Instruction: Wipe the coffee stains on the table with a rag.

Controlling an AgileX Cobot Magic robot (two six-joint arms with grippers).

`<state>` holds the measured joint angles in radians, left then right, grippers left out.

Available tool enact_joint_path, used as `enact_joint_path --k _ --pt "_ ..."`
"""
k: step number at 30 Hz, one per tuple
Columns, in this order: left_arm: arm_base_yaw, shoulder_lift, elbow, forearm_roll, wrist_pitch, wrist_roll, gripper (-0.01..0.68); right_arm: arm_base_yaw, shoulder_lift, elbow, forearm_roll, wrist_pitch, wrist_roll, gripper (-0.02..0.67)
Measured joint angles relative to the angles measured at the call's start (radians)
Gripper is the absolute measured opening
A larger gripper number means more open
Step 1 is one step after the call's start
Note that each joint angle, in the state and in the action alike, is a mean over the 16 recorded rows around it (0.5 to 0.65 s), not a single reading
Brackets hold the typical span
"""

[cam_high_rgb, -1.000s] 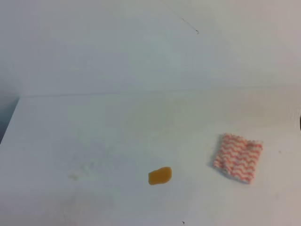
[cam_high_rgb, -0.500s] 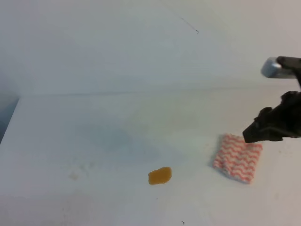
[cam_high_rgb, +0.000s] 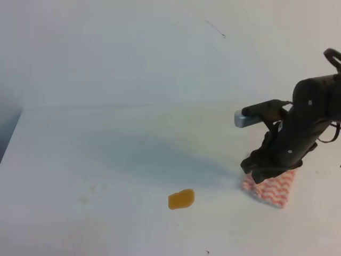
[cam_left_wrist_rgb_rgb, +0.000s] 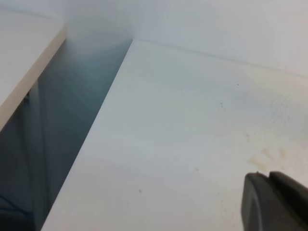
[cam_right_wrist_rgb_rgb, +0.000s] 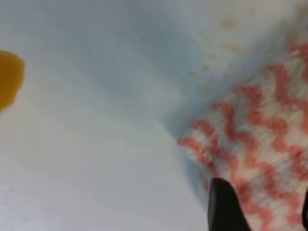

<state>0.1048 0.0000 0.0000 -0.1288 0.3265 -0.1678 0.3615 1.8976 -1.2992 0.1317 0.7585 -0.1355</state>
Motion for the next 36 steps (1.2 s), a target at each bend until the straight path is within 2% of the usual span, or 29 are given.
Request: enact_joint_path --k 6,19,23,28,36 --pt "0.0 0.0 0.0 0.0 0.0 0.0 0.001 0.011 0.097 -0.023 -0.02 -0.012 0.004 0.286" --pt "0.0 0.0 0.0 0.0 0.0 0.0 0.001 0.009 0.165 -0.073 0.03 0.03 -0.048 0.067" --pt "0.0 0.0 0.0 0.0 0.0 0.0 0.001 0.01 0.16 -0.111 0.116 0.052 -0.092 0.036" --pt "0.0 0.0 0.0 0.0 0.0 0.0 0.001 0.025 0.152 -0.166 0.282 0.087 -0.18 0.028" --pt "0.0 0.0 0.0 0.0 0.0 0.0 0.001 0.122 0.14 -0.227 0.496 0.104 -0.314 0.027"
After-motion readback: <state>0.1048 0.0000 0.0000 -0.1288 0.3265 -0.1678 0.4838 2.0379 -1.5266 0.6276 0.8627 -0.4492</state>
